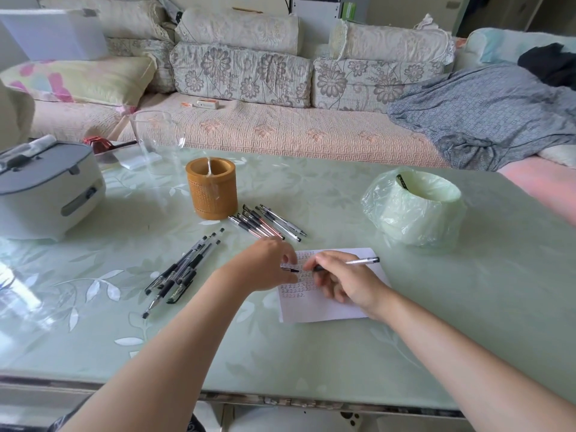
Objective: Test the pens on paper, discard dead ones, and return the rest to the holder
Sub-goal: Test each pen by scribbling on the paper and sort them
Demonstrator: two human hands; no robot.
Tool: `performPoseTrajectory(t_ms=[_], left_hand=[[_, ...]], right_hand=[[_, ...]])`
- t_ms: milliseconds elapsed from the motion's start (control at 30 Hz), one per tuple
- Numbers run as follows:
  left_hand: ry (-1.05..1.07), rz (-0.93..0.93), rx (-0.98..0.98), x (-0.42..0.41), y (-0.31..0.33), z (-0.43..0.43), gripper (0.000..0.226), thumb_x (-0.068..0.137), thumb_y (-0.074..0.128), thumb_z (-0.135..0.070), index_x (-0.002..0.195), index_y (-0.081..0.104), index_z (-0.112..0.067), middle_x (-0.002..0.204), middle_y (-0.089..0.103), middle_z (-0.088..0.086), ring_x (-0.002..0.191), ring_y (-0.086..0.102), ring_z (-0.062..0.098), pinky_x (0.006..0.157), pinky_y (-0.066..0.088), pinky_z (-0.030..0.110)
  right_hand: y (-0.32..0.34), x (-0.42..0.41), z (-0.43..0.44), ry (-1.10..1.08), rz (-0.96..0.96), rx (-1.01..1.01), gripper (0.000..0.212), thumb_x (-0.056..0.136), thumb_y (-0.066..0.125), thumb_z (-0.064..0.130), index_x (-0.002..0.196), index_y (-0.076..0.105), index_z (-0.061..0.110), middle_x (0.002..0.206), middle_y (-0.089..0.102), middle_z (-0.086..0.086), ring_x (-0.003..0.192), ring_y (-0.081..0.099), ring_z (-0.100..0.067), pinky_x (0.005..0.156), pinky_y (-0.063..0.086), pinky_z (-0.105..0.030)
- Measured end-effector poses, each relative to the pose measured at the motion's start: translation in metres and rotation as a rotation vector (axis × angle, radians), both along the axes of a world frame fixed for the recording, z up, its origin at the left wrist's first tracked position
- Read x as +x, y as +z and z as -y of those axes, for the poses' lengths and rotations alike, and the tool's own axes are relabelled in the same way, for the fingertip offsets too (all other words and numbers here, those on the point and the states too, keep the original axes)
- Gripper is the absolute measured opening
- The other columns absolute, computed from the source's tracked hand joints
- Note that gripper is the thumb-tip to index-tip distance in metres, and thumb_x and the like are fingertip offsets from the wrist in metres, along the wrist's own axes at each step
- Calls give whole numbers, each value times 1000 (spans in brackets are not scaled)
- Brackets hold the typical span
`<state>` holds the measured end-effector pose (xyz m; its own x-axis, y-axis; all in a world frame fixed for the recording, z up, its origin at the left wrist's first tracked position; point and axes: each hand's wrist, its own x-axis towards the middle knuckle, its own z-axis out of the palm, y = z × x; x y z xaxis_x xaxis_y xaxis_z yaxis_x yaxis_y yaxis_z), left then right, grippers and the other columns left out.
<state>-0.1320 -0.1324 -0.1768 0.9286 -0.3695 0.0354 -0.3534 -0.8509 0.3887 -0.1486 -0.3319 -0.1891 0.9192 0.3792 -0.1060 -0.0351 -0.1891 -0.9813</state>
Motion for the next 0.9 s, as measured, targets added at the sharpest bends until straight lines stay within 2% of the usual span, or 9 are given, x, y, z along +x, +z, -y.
performPoseTrajectory(t_ms=[67, 167, 267, 433, 567, 700, 900], left_hand=[[10, -17, -10, 1, 0, 0, 35, 76, 78, -38, 106, 67, -22, 100, 57, -1, 93, 54, 15, 80, 46, 27], [16, -41, -21, 3, -1, 0, 39, 75, 80, -38, 108, 67, -21, 97, 55, -3, 90, 51, 13, 78, 45, 26], [26, -45, -24, 4, -3, 2, 41, 75, 79, -39, 109, 66, -21, 94, 52, -4, 87, 49, 13, 74, 43, 26], [45, -65, -22, 7, -7, 3, 43, 75, 78, -44, 109, 63, -22, 98, 54, -3, 88, 49, 13, 72, 42, 25], [57, -77, -23, 9, -8, 4, 50, 72, 79, -48, 110, 62, -22, 101, 55, -1, 91, 47, 14, 73, 41, 26], [71, -81, -26, 9, -10, 5, 52, 71, 79, -50, 111, 61, -21, 99, 52, -4, 90, 45, 13, 71, 37, 24], [82, -91, -36, 11, -13, 5, 55, 68, 80, -53, 109, 61, -23, 99, 52, -3, 91, 45, 13, 71, 38, 25]], right_hand=[[1, -1, -3, 3, -13, 5, 23, 98, 44, 5, 97, 66, 7, 68, 60, -9, 45, 49, -17, 37, 26, -18], [0, -3, -4, 21, 2, 5, 22, 86, 49, -12, 85, 62, 6, 71, 63, -17, 46, 53, -21, 38, 36, -16], [-5, 1, -2, 10, 32, -27, 21, 76, 60, -9, 72, 60, 11, 64, 60, -12, 49, 54, -21, 47, 44, -25], [-10, 5, -3, 13, 105, -157, 25, 81, 62, -7, 67, 54, 12, 52, 51, -3, 39, 42, -13, 41, 35, -22], [-16, 4, -3, 41, 199, -177, 29, 78, 63, -9, 63, 50, 13, 51, 49, 10, 45, 40, -5, 45, 32, -19], [-19, 4, -4, 58, 286, -193, 21, 71, 64, 2, 61, 50, 14, 59, 49, 4, 56, 41, -7, 51, 31, -21], [-21, 4, -5, 48, 290, -228, 15, 67, 62, 10, 60, 49, 15, 58, 47, 3, 56, 39, -10, 53, 30, -27]])
